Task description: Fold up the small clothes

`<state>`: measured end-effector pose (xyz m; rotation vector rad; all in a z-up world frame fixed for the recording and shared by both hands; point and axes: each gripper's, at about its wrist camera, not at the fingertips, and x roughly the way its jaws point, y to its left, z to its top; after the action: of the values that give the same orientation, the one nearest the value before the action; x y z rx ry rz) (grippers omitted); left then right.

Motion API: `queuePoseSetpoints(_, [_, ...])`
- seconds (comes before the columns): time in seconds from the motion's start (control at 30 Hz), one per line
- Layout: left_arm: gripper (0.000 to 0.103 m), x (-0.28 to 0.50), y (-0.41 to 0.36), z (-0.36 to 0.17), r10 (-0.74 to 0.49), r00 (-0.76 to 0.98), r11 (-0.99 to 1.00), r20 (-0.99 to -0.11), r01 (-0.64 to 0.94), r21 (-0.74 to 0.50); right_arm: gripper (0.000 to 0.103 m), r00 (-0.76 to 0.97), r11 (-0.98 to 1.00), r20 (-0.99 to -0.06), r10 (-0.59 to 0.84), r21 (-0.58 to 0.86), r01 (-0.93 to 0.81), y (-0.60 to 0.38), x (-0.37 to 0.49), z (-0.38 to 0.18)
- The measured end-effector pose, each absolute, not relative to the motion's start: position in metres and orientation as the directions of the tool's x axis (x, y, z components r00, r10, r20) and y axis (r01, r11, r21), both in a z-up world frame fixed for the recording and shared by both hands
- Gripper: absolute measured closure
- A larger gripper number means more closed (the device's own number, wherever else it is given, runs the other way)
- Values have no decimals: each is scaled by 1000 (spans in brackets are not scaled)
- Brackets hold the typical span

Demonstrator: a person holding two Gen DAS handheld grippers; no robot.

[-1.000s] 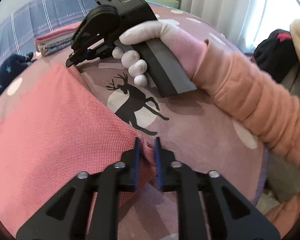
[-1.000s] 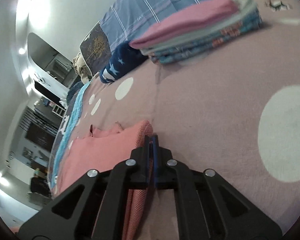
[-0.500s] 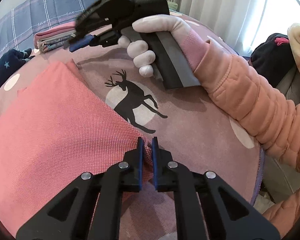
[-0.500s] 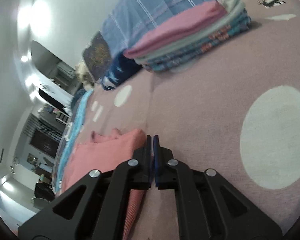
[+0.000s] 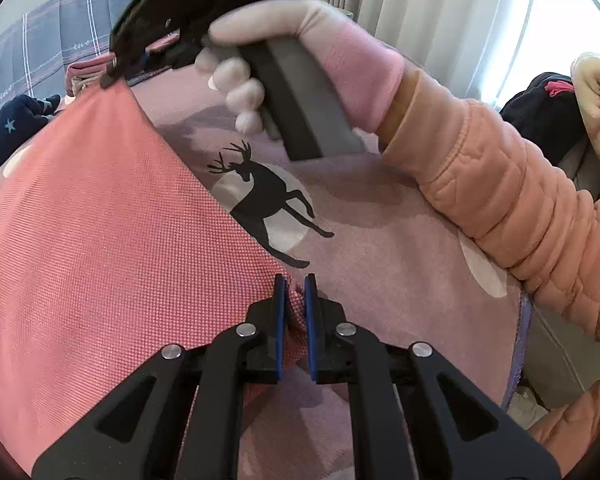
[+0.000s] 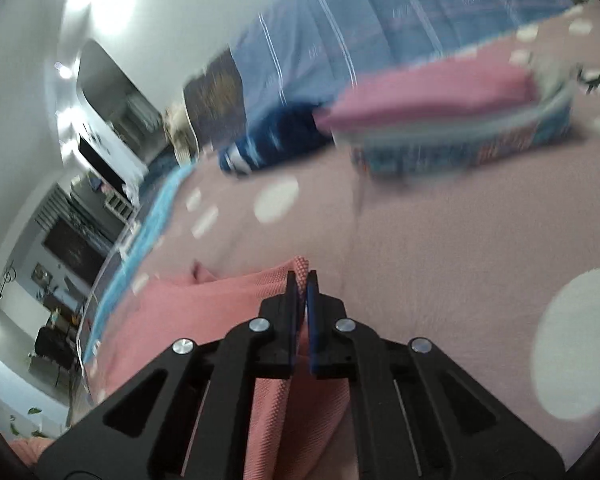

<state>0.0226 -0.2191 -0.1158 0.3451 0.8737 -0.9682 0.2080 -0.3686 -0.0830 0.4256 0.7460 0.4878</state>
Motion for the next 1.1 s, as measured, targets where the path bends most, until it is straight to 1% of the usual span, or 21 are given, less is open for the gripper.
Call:
queuePoseSetpoints(0.1, [94,23,-218,-115,-582,264,538,-769,835,-119,99,618,850,-609,497,484,-206,-364,221,-103])
queuePoseSetpoints(0.2, [93,26,-213,-115,-610,242,528,-754,834,-159,98,560,856,-667,491,490,-167,-358,239,-138])
queuePoseSetpoints(0.23, [93,27,-211,-115,-619,234,524,-749,834,-173,98,552,840,-658,513,518,-163,-363,241,-139])
queuePoseSetpoints(0.3, [91,27,-208,-112,-633,223,518,-742,834,-191,88,604,827,-614,508,543,-144,-376,233,-129])
queuePoseSetpoints(0.33, [91,28,-204,-109,-651,207,509,-731,833,-217,80,638,833,-598,485,537,-130,-383,226,-122])
queuePoseSetpoints(0.4, [88,26,-199,-104,-690,169,483,-704,832,-274,81,665,847,-585,465,512,-142,-390,209,-107])
queuePoseSetpoints(0.43, [86,25,-197,-105,-703,147,470,-696,830,-300,86,659,831,-563,498,526,-179,-389,198,-98])
queuePoseSetpoints(0.47, [82,25,-198,-108,-699,129,464,-704,831,-308,88,628,801,-543,557,551,-233,-385,187,-91])
queuePoseSetpoints(0.5, [82,24,-199,-111,-689,129,468,-713,831,-302,88,592,779,-539,599,563,-277,-378,178,-88])
queuePoseSetpoints(0.53, [82,23,-200,-116,-677,133,475,-724,830,-292,88,548,766,-550,630,558,-320,-365,169,-89])
queuePoseSetpoints(0.6, [82,20,-197,-113,-689,137,478,-711,824,-305,88,483,798,-635,603,498,-341,-341,155,-101])
queuePoseSetpoints(0.63, [82,17,-193,-110,-699,130,474,-703,820,-320,84,460,850,-715,526,424,-313,-328,148,-115])
queuePoseSetpoints(0.67, [80,14,-188,-106,-711,127,469,-692,819,-332,86,482,891,-753,449,339,-301,-319,138,-127])
queuePoseSetpoints(0.73, [76,6,-171,-96,-713,160,483,-683,818,-313,86,555,916,-738,384,230,-328,-311,119,-122])
queuePoseSetpoints(0.77, [70,3,-158,-91,-707,195,505,-680,812,-292,86,575,932,-743,343,195,-305,-309,113,-115])
queuePoseSetpoints(0.8, [69,3,-147,-87,-704,219,521,-676,805,-282,85,588,941,-741,323,184,-284,-309,108,-110])
queuePoseSetpoints(0.83, [68,2,-127,-81,-698,262,555,-666,786,-272,84,600,944,-735,316,185,-272,-308,99,-101])
queuePoseSetpoints(0.93, [66,3,-66,-69,-669,383,661,-637,699,-274,79,608,917,-700,374,178,-358,-289,70,-81])
queuePoseSetpoints(0.97, [65,7,-45,-66,-654,424,696,-627,661,-280,72,596,904,-701,392,173,-390,-283,57,-82])
queuePoseSetpoints(1.03, [65,6,6,-63,-609,506,768,-611,568,-295,66,549,898,-743,382,157,-412,-271,39,-95])
queuePoseSetpoints(1.1, [64,5,61,-64,-537,587,838,-606,454,-303,66,519,917,-802,295,84,-391,-266,28,-112])
